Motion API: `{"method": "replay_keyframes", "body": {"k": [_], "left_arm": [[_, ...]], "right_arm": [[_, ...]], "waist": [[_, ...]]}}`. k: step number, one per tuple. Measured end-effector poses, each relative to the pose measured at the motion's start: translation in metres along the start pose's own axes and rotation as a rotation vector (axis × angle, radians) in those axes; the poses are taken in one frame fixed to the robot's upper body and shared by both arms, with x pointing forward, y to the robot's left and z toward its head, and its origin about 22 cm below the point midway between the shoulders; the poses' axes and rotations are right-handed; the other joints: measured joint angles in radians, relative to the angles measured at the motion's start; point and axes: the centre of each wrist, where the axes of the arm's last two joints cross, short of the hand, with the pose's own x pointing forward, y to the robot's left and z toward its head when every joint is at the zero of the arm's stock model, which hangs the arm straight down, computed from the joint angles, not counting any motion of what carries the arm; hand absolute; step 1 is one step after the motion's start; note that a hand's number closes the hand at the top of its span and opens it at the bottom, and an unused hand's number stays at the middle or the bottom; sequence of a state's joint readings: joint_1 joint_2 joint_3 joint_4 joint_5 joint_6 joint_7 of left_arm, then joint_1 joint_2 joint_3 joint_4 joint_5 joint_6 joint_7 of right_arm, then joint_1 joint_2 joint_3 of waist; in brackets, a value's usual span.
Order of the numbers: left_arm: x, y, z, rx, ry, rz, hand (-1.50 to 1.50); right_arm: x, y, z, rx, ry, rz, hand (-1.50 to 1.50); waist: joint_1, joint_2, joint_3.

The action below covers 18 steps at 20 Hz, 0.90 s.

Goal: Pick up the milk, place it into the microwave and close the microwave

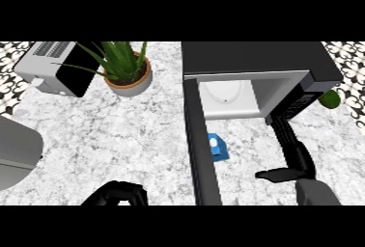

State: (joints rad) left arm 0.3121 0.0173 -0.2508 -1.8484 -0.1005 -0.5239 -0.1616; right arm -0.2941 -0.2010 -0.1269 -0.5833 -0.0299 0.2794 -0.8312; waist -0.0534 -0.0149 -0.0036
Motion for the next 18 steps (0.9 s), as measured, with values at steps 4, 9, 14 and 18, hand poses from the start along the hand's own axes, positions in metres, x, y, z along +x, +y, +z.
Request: {"method": "replay_keyframes", "body": {"k": [4,9,14,18], "left_arm": [[-0.009,0.0,-0.023,-0.048,0.032,-0.044,1.5],[-0.021,-0.015,-0.05,-0.125,0.038,-0.108,1.5],[-0.035,-0.032,-0.077,-0.17,0.028,-0.138,1.5],[-0.048,-0.056,-0.092,-0.191,0.006,-0.148,1.5]], "right_arm": [[0.003,-0.022,0.05,-0.059,-0.003,0.021,-1.5],[0.026,-0.05,0.107,-0.126,-0.013,0.037,-1.5],[0.055,-0.068,0.156,-0.158,-0.023,0.037,-1.5],[0.079,-0.078,0.171,-0.161,-0.048,0.026,-1.5]], "waist": [[-0.002,0.004,0.0],[0.004,0.007,0.0],[0.017,0.011,0.001],[0.021,0.013,0.002]]}}
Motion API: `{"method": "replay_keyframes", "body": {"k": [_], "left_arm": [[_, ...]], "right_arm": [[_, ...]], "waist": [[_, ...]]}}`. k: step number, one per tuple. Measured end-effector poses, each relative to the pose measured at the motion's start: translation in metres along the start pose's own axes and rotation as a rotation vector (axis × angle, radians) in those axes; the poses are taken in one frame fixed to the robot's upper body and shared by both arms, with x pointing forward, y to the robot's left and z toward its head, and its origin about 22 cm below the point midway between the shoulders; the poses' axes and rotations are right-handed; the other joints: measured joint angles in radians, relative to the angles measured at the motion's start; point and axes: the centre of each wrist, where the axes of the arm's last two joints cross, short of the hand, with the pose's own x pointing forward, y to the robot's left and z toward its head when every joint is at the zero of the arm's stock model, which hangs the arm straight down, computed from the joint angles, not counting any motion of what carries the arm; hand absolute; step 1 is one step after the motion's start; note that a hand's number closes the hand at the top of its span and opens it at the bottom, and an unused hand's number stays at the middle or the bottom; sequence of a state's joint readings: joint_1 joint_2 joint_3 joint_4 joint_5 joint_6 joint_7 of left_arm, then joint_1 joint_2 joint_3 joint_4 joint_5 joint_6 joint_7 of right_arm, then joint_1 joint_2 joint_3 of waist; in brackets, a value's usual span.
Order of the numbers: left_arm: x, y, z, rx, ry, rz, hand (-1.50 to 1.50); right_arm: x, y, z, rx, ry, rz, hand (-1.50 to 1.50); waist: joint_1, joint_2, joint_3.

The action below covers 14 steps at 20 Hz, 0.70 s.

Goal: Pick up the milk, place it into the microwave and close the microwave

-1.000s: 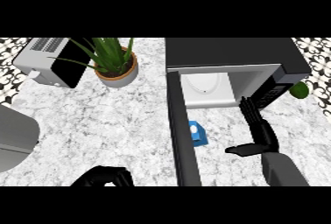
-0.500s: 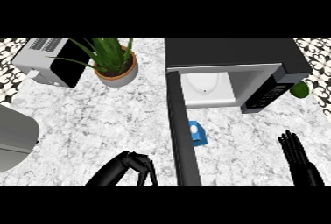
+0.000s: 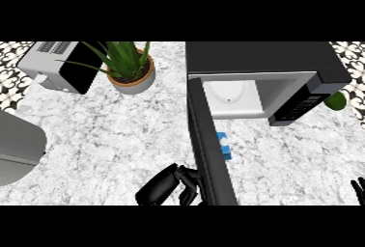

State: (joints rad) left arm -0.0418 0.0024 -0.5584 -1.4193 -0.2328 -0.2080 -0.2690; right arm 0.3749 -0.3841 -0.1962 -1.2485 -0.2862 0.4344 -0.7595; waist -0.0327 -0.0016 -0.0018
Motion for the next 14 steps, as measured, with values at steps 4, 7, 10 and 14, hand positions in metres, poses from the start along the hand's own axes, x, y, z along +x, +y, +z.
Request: {"method": "replay_keyframes", "body": {"k": [4,7,10,14], "left_arm": [[-0.006,-0.021,-0.015,-0.036,0.008,0.008,1.5],[-0.005,-0.042,-0.023,-0.076,0.033,0.022,1.5],[-0.004,-0.056,-0.029,-0.061,0.051,0.024,1.5],[0.0,-0.064,-0.036,-0.025,0.069,0.002,1.5]], "right_arm": [[0.022,-0.009,0.002,0.025,-0.034,-0.009,-1.5],[0.032,-0.006,-0.001,0.061,-0.052,-0.038,-1.5],[0.045,-0.001,-0.006,0.117,-0.063,-0.067,-1.5],[0.064,0.009,-0.019,0.188,-0.093,-0.104,-1.5]], "waist": [[-0.007,0.002,0.0],[-0.014,0.003,0.0],[-0.029,0.004,-0.001],[-0.044,0.006,-0.001]]}}
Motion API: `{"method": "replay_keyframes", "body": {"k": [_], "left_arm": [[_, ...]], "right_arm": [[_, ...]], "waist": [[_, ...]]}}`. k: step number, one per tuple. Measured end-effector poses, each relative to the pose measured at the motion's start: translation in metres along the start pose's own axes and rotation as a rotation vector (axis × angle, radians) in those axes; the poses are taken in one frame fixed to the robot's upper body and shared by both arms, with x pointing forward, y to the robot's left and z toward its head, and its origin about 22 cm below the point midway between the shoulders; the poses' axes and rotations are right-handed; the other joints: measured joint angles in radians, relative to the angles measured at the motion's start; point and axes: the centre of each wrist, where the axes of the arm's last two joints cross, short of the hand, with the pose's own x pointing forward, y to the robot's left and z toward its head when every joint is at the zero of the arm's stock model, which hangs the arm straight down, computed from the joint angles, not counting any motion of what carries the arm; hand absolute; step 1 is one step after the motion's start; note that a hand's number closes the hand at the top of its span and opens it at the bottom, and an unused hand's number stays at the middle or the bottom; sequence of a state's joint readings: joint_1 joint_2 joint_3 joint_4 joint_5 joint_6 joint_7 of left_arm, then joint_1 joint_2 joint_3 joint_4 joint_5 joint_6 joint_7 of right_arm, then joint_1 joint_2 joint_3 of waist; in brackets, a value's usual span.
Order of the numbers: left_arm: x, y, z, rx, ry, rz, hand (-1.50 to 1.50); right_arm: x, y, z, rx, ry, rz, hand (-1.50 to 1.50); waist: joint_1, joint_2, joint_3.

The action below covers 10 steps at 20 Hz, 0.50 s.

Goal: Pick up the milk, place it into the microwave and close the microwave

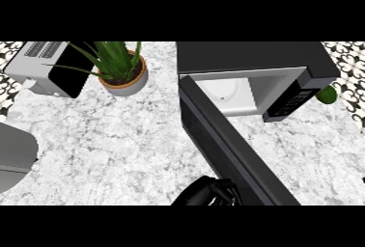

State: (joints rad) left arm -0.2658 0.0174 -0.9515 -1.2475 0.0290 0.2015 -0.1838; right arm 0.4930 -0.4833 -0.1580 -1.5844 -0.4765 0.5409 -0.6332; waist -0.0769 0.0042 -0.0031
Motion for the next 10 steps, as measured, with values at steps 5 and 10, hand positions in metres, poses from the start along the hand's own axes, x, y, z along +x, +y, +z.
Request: {"method": "replay_keyframes", "body": {"k": [5,10], "left_arm": [[0.005,-0.002,-0.011,0.05,0.009,-0.04,1.5],[0.011,0.0,-0.022,0.109,0.025,-0.076,1.5]], "right_arm": [[0.017,0.013,-0.023,0.093,-0.04,-0.036,-1.5],[0.034,0.022,-0.04,0.183,-0.065,-0.053,-1.5]], "waist": [[-0.023,0.005,0.0],[-0.055,0.01,-0.001]]}}
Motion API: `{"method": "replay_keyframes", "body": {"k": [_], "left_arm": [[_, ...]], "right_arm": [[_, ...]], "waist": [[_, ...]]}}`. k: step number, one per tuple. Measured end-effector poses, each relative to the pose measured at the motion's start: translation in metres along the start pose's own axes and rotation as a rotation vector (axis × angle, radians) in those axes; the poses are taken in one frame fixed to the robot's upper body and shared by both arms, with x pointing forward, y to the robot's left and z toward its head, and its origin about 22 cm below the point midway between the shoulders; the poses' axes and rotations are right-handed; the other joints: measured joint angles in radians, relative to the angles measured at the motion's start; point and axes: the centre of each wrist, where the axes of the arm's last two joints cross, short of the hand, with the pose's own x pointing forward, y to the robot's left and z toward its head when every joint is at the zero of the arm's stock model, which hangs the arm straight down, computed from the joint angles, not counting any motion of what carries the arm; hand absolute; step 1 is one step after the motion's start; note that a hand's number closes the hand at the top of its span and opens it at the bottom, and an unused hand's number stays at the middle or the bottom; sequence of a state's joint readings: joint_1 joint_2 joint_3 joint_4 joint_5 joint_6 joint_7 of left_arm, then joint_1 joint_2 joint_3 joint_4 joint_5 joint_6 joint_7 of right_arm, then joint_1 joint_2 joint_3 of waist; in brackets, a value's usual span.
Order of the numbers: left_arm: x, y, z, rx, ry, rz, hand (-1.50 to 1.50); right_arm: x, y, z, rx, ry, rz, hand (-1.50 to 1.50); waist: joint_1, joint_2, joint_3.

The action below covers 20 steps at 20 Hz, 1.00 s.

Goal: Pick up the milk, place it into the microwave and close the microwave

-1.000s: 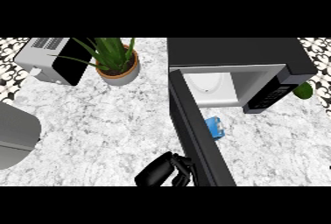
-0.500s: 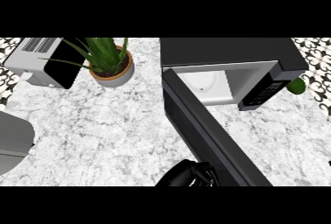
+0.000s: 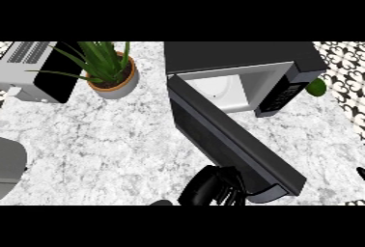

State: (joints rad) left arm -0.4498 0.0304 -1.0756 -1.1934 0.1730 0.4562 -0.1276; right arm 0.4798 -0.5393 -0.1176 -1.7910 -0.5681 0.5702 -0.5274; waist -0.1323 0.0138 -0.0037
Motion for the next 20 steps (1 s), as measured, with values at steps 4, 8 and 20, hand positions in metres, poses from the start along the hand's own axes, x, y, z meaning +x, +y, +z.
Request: {"method": "replay_keyframes", "body": {"k": [4,8,20], "left_arm": [[0.01,0.001,-0.012,0.06,-0.032,0.007,1.5],[0.02,0.009,-0.026,0.142,-0.05,0.02,1.5],[0.04,0.048,-0.074,0.321,-0.07,0.002,1.5]], "right_arm": [[0.009,0.007,-0.011,0.057,-0.009,-0.023,-1.5],[0.018,0.01,-0.016,0.093,-0.016,-0.037,-1.5],[0.037,0.016,-0.028,0.144,-0.028,-0.056,-1.5]], "waist": [[-0.019,0.004,-0.002],[-0.042,0.009,-0.002],[-0.093,0.03,-0.001]]}}
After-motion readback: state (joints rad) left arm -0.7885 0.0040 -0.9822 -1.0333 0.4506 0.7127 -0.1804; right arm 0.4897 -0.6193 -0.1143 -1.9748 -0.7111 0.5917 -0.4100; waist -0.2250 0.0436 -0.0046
